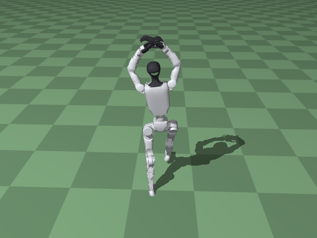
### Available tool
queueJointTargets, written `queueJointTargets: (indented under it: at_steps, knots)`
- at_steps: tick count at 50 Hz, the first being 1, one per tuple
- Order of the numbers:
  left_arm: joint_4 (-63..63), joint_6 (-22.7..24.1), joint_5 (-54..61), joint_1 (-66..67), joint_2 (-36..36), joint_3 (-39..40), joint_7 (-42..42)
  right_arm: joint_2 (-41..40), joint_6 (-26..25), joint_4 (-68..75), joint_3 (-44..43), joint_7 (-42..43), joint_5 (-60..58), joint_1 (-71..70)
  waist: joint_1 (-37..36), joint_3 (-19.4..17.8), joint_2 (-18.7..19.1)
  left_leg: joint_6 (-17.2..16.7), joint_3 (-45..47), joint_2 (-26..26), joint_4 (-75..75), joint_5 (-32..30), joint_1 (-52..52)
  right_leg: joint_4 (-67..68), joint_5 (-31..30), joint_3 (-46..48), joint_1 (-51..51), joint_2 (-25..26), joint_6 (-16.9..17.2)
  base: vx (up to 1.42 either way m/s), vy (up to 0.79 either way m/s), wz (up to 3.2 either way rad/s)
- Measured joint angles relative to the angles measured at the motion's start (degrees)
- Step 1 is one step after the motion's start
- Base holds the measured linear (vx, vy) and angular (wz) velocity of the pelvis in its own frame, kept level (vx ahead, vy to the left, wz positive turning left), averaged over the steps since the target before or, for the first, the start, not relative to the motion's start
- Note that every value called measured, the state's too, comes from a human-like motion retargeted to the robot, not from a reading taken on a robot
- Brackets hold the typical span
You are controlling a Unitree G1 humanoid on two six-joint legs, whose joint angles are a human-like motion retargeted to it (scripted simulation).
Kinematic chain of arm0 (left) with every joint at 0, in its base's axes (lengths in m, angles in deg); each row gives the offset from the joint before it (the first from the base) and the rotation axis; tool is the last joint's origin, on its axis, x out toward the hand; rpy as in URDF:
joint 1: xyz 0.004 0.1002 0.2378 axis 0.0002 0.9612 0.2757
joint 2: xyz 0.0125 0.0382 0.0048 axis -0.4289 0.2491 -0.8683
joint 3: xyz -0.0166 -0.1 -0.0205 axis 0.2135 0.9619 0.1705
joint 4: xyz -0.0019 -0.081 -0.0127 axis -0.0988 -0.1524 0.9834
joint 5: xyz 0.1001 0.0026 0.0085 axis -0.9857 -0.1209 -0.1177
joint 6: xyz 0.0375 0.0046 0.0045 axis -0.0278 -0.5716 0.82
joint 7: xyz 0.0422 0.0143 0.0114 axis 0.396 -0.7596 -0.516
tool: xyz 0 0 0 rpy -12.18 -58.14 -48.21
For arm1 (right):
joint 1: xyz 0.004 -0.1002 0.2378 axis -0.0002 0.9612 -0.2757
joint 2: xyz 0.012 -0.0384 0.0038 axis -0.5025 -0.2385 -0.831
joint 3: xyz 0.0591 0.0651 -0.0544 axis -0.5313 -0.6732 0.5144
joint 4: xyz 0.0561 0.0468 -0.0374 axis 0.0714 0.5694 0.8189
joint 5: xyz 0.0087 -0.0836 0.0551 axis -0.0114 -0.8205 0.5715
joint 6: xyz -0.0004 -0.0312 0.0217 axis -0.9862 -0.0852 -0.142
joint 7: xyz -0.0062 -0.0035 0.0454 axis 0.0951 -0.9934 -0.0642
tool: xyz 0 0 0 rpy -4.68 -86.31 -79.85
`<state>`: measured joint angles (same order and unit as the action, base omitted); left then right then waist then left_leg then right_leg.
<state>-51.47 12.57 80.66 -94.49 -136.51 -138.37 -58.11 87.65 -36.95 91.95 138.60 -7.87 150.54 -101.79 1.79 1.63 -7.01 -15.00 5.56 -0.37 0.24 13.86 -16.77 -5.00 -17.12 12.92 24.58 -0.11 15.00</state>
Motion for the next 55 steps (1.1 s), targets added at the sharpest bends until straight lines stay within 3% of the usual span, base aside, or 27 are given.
queueJointTargets:
  at_steps: [8, 13, 20, 25, 28, 32, 35, 37, 40, 44, 48, 53, 55]
  knots:
    - [0.69, -0.06, -0.61, -1.27, -0.64, 0.0, -0.62, 0.22, 0.48, -0.34, -0.07, 0.01, 0.63, -1.27, -3.51, 3.77, -2.25, 0.0, -1.0, -1.56, -0.77, 1.24, 0.75, 0.0, 0.95, 4.77, -9.8, -1.85, 0.0, 0.35, -0.08, 0.14]
    - [0.59, -0.25, -1.22, -2.26, -0.34, 0.0, -0.7, 0.57, 0.46, -0.12, -0.12, -0.18, 2.67, -1.61, -5.98, 5.91, -2.5, 0.0, -0.48, -0.63, -3.76, -1.63, 1.61, 0.0, 1.35, 4.4, -10.97, 0.25, 0.0, 0.39, -0.2, -0.23]
    - [-0.44, -1.92, -0.68, -1.4, 1.62, 0.0, -3.86, 1.3, -1.34, 0.69, -0.14, -0.99, 5.22, -1.04, -5.35, 7.05, -0.95, 0.0, -3.23, 0.72, -12.86, -8.58, 0.54, 2.58, 8.12, 0.83, -17.33, 1.13, 0.0, 0.54, -0.12, -0.31]
    - [1.32, -3.75, 0.99, 0.18, 1.52, 0.0, -4.11, 2.3, -4.73, 0.89, -0.21, -3.21, 8.39, -0.58, -6.26, 6.29, -1.08, 0.1, -2.99, 2.02, -32.64, -13.38, 6.64, 5.94, 13.92, -3.01, -22.23, 0.62, 0.0, 0.52, -0.15, -0.39]
    - [1.96, -4.9, 0.57, 0.43, 1.51, 0.0, -5.34, 2.91, -4.71, 2.06, -0.08, 0.18, 5.72, 0.34, -6.82, 6.47, -0.61, 2.42, 0.05, 4.14, -46.42, -10.29, 13.54, 7.75, 16.04, -4.6, -23.57, 0.54, 0.0, 0.38, -0.09, -0.43]
    - [1.43, -3.74, -0.4, -0.71, 1.82, 0.0, -5.76, 2.42, -5.11, 1.25, -0.28, -3.75, 14.25, 0.93, -9.78, 6.3, -0.49, 7.3, 5.72, 7.63, -53.76, -1.62, 22.15, 7.47, 16.79, -6.81, -24.85, 0.95, 0.0, 0.3, -0.1, -0.57]
    - [1.14, -6.42, -1.95, 0.5, 1.41, 0.0, -6.58, 2.0, -5.76, 2.96, 0.07, 1.77, 4.59, 1.29, -11.22, 7.16, -0.99, 7.99, 10.02, 8.42, -47.29, 1.92, 25.79, 7.93, 17.31, -8.69, -25.28, 0.63, 0.0, 0.26, -0.07, -0.69]
    - [1.24, -4.88, -0.99, -0.22, 1.46, 0.0, -6.57, 0.98, -3.87, 1.51, -0.07, -1.02, 9.16, 0.45, -13.16, 6.49, -0.97, 7.32, 11.99, 8.38, -38.39, 1.03, 27.24, 8.14, 17.61, -9.76, -25.58, 0.84, 0.0, 0.24, -0.06, -0.61]
    - [1.18, -4.22, -0.7, 0.66, 0.91, 0.0, -8.07, 0.73, -2.37, 3.17, 0.07, 5.03, -1.26, -0.02, -13.63, 6.32, -0.88, 4.95, 13.99, 6.77, -18.35, -5.28, 26.25, 8.64, 18.42, -11.13, -26.71, 0.87, 0.0, 0.24, -0.01, -0.5]
    - [1.34, -2.9, 0.07, -0.29, 0.34, 0.0, -3.08, 0.28, -0.35, 1.74, 0.07, -0.62, 4.46, -0.76, -15.68, 4.47, 1.86, 0.46, 12.36, 6.94, 2.93, -15.16, 26.46, 8.84, 19.64, -12.25, -29.46, 3.04, 0.0, 0.23, 0.09, -0.35]
    - [1.15, -2.61, -0.12, -0.83, 0.15, 0.0, 0.63, 0.02, 0.36, 2.21, 0.07, -1.52, 4.69, -0.83, -15.45, 3.4, 3.37, 0.0, 12.61, 5.97, 4.76, -19.11, 35.17, 8.88, 20.11, -11.49, -30.92, 2.66, 0.0, 0.15, 0.23, 0.18]
    - [0.81, -2.65, 0.26, -0.83, 0.13, 0.0, 1.5, 0.01, 0.65, 2.34, 0.07, -2.01, 5.84, -0.18, -16.19, 3.83, 3.26, 0.0, 19.99, 7.62, 4.76, -22.22, 41.63, 9.31, 20.65, -11.32, -31.09, 2.58, 0.0, 0.22, 0.05, 0.0]
    - [0.93, -1.21, -2.46, 1.09, 0.14, 0.0, -1.6, 0.79, 5.34, 2.24, 0.07, 3.31, -9.6, 1.56, -16.38, 4.59, 2.44, 0.0, 23.1, 8.67, 4.76, -23.39, 41.37, 9.79, 21.04, -12.4, -31.86, 2.21, 0.0, 0.31, -0.01, -0.55]
